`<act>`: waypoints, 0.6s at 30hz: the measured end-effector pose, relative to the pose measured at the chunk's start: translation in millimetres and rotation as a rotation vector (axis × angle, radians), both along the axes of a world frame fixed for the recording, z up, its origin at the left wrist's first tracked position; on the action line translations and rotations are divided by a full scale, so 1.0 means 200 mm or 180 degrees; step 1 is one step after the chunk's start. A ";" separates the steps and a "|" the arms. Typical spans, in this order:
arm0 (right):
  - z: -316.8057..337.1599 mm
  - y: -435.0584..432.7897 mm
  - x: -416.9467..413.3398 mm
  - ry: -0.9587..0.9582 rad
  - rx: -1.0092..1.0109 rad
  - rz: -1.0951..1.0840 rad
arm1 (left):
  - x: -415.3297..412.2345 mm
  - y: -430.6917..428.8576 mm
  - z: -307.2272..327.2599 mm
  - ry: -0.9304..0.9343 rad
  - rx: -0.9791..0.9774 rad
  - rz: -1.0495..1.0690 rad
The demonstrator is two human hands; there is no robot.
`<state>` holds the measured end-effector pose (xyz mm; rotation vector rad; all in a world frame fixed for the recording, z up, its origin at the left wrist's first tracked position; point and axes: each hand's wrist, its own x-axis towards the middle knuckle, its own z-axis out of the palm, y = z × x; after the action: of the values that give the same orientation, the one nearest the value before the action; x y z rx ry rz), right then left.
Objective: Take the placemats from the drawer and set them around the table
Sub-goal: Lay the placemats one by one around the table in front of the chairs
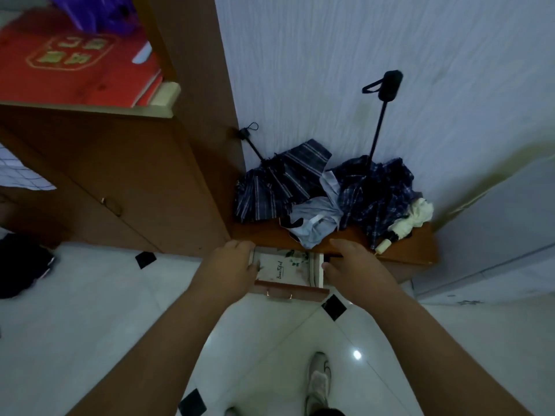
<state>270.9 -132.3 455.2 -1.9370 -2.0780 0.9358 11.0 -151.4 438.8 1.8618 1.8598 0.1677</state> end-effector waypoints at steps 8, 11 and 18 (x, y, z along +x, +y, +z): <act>-0.61 0.41 -0.01 -0.0037 -0.0502 0.0210 | 0.12 0.36 -0.60 0.0361 -0.0483 0.0280; -0.87 0.49 -0.04 -0.0070 -0.0619 0.0209 | 0.12 0.49 -0.86 0.0493 -0.0688 0.0231; -1.45 0.65 -0.14 -0.0119 -0.0896 0.0254 | 0.07 0.69 -1.45 0.0829 -0.1062 0.0157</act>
<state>242.4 -2.2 165.8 -2.0254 -2.1575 1.2804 25.4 -13.6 149.7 1.6679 1.9609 -0.3646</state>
